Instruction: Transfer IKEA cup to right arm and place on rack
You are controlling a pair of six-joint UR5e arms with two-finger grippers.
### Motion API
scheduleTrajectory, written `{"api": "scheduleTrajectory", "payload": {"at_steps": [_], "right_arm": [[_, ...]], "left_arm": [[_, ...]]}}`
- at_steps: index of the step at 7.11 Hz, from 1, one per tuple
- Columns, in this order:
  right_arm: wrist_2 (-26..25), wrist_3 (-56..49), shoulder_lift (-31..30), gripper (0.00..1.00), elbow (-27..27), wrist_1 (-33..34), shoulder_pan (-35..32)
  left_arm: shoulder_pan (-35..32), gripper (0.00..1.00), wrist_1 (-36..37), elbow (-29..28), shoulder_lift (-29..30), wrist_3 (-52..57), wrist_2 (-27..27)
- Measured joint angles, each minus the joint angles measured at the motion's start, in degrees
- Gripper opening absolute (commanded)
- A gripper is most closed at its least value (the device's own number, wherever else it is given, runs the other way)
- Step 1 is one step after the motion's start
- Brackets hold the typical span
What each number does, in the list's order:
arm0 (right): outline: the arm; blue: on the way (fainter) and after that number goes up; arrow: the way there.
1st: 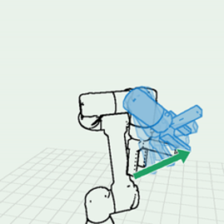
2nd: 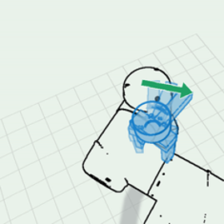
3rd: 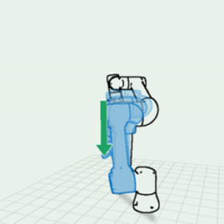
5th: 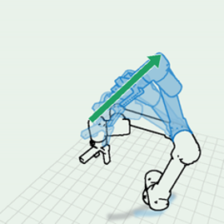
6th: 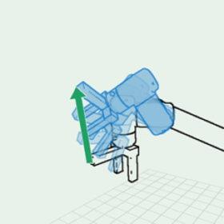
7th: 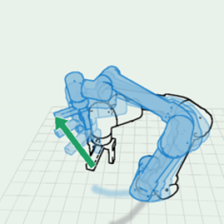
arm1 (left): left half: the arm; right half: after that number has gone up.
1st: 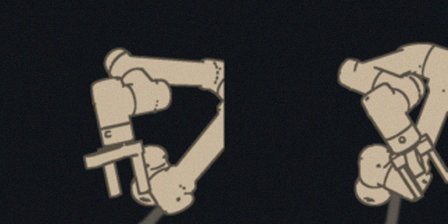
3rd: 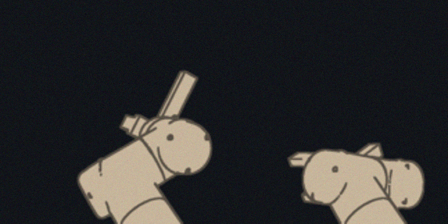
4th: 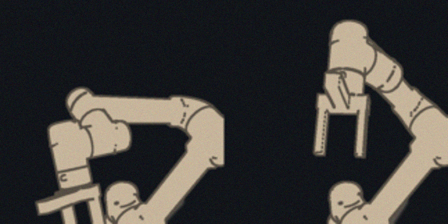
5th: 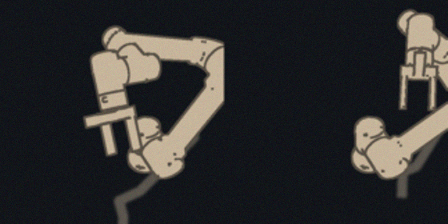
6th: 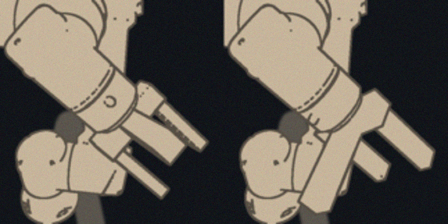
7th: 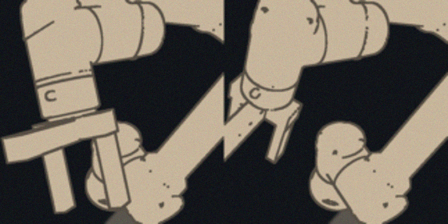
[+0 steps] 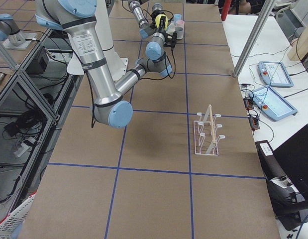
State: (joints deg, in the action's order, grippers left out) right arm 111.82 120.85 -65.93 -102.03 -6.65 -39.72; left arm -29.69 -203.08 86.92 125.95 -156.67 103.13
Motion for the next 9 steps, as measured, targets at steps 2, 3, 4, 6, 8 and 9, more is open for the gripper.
{"api": "scheduleTrajectory", "payload": {"at_steps": [2, 3, 4, 6, 8, 9], "right_arm": [[-0.02, 0.0, 0.04, 0.21, -0.05, -0.4, 0.08], [-0.02, -0.02, 0.03, 0.2, -0.07, -0.43, 0.08], [-0.07, -0.06, 0.01, 0.2, -0.11, -0.52, 0.08], [-0.18, -0.08, -0.08, 0.2, -0.23, -0.7, 0.04], [-0.14, -0.07, -0.76, 0.2, -0.43, -0.87, -0.15], [-0.14, 0.03, -1.52, 0.2, -0.45, -1.8, -0.22]], "left_arm": [[0.07, 0.52, 0.09, -0.21, 0.06, 0.29, -0.99], [0.07, 0.88, 0.06, -0.25, 0.02, 0.38, -1.93], [0.03, 0.92, 0.1, -0.17, -0.11, 0.46, -2.54], [-0.57, 0.92, 0.21, 0.21, -0.55, 0.56, -2.87], [-2.27, 0.92, 0.14, 1.79, -3.39, 0.61, -2.76], [-3.43, 0.95, 0.14, 2.4, -5.27, 0.59, -2.63]]}}
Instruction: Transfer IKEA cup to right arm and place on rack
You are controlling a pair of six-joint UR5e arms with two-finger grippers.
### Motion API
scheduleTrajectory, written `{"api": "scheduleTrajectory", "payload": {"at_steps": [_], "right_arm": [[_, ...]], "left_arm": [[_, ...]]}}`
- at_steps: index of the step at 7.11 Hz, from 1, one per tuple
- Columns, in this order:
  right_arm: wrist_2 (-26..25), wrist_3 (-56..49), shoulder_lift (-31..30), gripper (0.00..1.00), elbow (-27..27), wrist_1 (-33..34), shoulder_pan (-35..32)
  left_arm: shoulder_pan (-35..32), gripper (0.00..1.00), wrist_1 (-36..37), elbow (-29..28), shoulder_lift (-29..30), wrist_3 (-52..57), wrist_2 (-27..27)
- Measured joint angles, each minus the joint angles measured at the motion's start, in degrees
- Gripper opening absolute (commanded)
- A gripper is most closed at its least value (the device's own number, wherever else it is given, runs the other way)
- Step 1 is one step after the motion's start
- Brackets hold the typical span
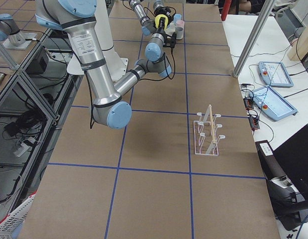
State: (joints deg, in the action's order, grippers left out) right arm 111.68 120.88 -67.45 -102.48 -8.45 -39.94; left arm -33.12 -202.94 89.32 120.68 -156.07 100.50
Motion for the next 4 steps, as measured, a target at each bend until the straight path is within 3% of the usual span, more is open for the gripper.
{"api": "scheduleTrajectory", "payload": {"at_steps": [2, 4], "right_arm": [[0.08, -0.49, -2.66, 0.21, 0.36, -3.0, -1.0], [1.47, -6.24, -6.09, 0.23, 2.06, -3.26, -4.19]], "left_arm": [[-4.41, 0.99, 0.8, 0.31, -2.93, -0.02, 1.2], [-12.21, 1.0, 5.7, -0.23, -4.88, 4.92, 9.38]]}}
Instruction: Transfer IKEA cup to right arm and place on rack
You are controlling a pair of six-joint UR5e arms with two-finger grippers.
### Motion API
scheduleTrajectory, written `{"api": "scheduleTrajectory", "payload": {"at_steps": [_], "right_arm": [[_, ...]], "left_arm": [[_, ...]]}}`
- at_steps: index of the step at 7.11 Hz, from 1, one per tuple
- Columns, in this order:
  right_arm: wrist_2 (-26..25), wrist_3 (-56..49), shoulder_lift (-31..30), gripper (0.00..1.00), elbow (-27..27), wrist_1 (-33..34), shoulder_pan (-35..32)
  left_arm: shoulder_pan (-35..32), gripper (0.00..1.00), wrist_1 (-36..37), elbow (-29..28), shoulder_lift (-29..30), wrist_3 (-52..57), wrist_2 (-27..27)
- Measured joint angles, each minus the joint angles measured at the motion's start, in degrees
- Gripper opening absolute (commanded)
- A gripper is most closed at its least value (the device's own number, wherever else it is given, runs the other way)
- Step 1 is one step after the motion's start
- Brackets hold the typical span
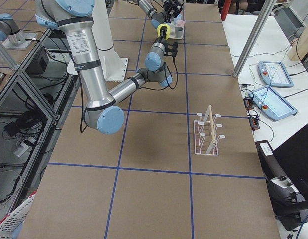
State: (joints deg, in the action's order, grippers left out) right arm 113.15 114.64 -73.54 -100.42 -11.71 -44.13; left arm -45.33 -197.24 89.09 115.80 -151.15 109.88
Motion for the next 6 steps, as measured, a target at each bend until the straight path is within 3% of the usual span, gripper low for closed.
{"api": "scheduleTrajectory", "payload": {"at_steps": [2, 4, 6], "right_arm": [[7.27, -9.34, -1.83, 0.25, 4.01, 3.12, -7.58], [18.54, -21.76, -2.13, 0.26, 6.69, 14.06, -17.52], [22.53, -31.62, -3.2, 0.25, 6.76, 25.95, -23.98]], "left_arm": [[-3.13, 1.0, 10.87, -0.21, -1.4, 17.4, 6.74], [-3.69, 1.0, 20.43, -0.36, -3.02, 33.44, 8.95], [-5.86, 1.0, 28.74, -0.05, -4.55, 48.17, 11.78]]}}
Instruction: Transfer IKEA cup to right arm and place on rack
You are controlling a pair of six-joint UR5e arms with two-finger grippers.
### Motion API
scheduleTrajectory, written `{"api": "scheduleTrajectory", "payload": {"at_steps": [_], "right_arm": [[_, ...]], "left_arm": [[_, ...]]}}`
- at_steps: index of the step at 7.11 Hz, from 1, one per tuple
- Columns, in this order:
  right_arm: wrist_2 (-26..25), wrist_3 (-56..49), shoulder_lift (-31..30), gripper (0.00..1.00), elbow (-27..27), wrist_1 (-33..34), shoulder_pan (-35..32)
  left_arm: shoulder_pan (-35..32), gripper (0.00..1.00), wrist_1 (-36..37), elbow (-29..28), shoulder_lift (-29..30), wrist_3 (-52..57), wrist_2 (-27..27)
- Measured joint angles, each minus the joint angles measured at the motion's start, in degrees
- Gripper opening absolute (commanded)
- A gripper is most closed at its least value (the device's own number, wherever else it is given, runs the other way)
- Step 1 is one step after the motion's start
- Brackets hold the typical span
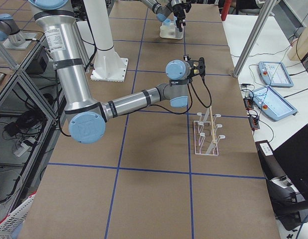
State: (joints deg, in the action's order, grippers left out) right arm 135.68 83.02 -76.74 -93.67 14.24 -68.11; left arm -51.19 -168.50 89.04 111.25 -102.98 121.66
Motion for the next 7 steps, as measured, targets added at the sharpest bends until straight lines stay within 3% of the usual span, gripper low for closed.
{"api": "scheduleTrajectory", "payload": {"at_steps": [3, 5, 7], "right_arm": [[0.4, -22.03, -3.45, 0.26, -2.64, 22.57, -5.36], [-0.23, -33.75, -3.94, 0.25, -6.7, 42.33, -6.26], [-1.17, -38.61, -3.74, 0.25, -7.58, 53.7, -4.63]], "left_arm": [[-2.5, 1.0, 6.1, -0.28, -2.93, 14.45, 1.44], [-2.81, 1.0, 7.53, -0.39, -3.11, 16.66, 1.28], [-2.86, 1.0, 7.88, -0.25, -3.23, 16.91, 1.14]]}}
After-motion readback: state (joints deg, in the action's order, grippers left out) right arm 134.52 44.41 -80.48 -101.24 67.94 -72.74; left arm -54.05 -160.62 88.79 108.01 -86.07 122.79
